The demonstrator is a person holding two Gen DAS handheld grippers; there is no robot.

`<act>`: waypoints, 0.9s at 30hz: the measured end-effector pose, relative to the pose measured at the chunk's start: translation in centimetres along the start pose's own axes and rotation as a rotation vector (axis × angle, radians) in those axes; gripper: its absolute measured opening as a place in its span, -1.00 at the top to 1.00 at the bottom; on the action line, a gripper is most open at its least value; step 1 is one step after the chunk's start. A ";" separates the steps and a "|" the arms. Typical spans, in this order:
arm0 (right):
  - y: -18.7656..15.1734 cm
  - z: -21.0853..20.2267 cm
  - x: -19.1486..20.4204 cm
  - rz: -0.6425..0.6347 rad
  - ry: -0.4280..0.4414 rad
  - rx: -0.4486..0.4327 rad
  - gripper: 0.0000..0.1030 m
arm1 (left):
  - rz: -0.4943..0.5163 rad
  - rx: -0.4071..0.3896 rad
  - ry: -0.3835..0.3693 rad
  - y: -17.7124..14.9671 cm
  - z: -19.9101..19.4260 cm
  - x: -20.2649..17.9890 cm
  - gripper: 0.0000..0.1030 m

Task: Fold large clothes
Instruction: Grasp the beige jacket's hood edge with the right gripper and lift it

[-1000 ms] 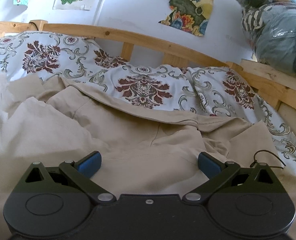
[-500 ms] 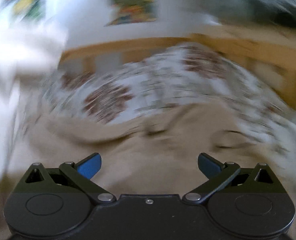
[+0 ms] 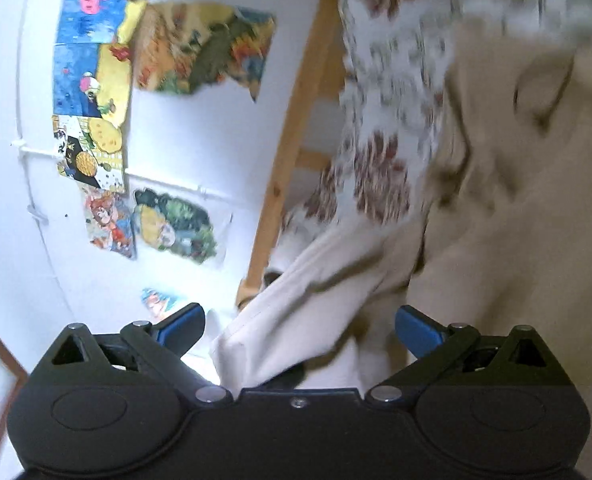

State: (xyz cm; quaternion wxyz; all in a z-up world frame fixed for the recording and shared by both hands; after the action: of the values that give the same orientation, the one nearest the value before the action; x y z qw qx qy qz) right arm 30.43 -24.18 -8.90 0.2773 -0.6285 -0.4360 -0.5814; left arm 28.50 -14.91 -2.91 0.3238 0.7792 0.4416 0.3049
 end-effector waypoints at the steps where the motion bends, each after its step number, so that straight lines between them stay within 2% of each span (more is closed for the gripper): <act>1: 0.0 0.2 -0.3 0.013 0.000 0.003 -0.88 | 0.047 -0.001 -0.031 -0.1 0.0 -1.2 0.99; 3: 0.6 0.1 -0.7 0.018 -0.020 -0.013 -0.87 | 0.130 -0.002 -0.083 -0.3 -0.2 -3.4 0.99; 5: 1.1 -0.6 -0.8 -0.032 -0.082 -0.030 -0.79 | 0.207 0.006 -0.146 -0.8 -0.4 -5.7 0.99; 7: 1.4 -1.3 -0.6 -0.101 -0.162 -0.040 -0.65 | 0.235 0.025 -0.192 -1.2 -0.4 -7.3 0.99; 9: 1.6 -1.9 -0.5 -0.145 -0.199 -0.053 -0.56 | 0.235 0.036 -0.217 -1.7 -0.2 -8.3 0.99; 11: 1.7 -2.1 -0.8 -0.157 -0.209 -0.058 -0.27 | 0.224 0.036 -0.219 -2.0 0.1 -8.4 0.99; 12: 1.7 -2.2 -1.3 -0.159 -0.242 -0.064 0.14 | 0.209 0.037 -0.222 -2.1 0.3 -8.3 0.99; 13: 1.7 -2.0 -1.7 -0.162 -0.259 -0.065 0.36 | 0.190 0.041 -0.230 -2.2 0.3 -8.1 0.99; 14: 1.6 -2.0 -2.0 -0.161 -0.262 -0.070 0.39 | 0.172 0.042 -0.235 -2.2 0.5 -7.9 0.99; 16: 1.4 -1.7 -1.9 -0.190 -0.264 -0.083 0.66 | 0.170 0.034 -0.232 -2.1 0.4 -8.0 0.99; 18: 1.4 -1.8 -0.5 -0.260 -0.262 -0.103 0.81 | 0.167 0.015 -0.231 -1.7 -0.2 -8.3 0.99; 23: 2.4 -5.2 2.4 -0.424 -0.312 -0.202 0.87 | 0.127 -0.050 -0.315 0.7 0.2 -9.9 0.98; 27: 4.1 -7.8 -0.2 -0.402 -0.387 -0.246 0.87 | 0.123 -0.008 -0.401 0.9 2.6 -11.7 0.92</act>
State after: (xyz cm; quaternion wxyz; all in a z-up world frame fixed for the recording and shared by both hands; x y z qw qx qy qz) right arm 30.22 -32.80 -7.07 -0.0096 -0.6577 -0.5227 -0.5423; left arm 25.93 -26.21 -5.96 0.3890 0.8486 0.3187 0.1644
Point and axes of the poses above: each gripper's, at about its wrist camera, not at the fingertips, and z roughly the way its jaws point, x to its left, y to its top, the point moved 8 cm from there along z, roughly the way its jaws point, and after that the axes turned 3 degrees about -y, right-handed, at the moved point
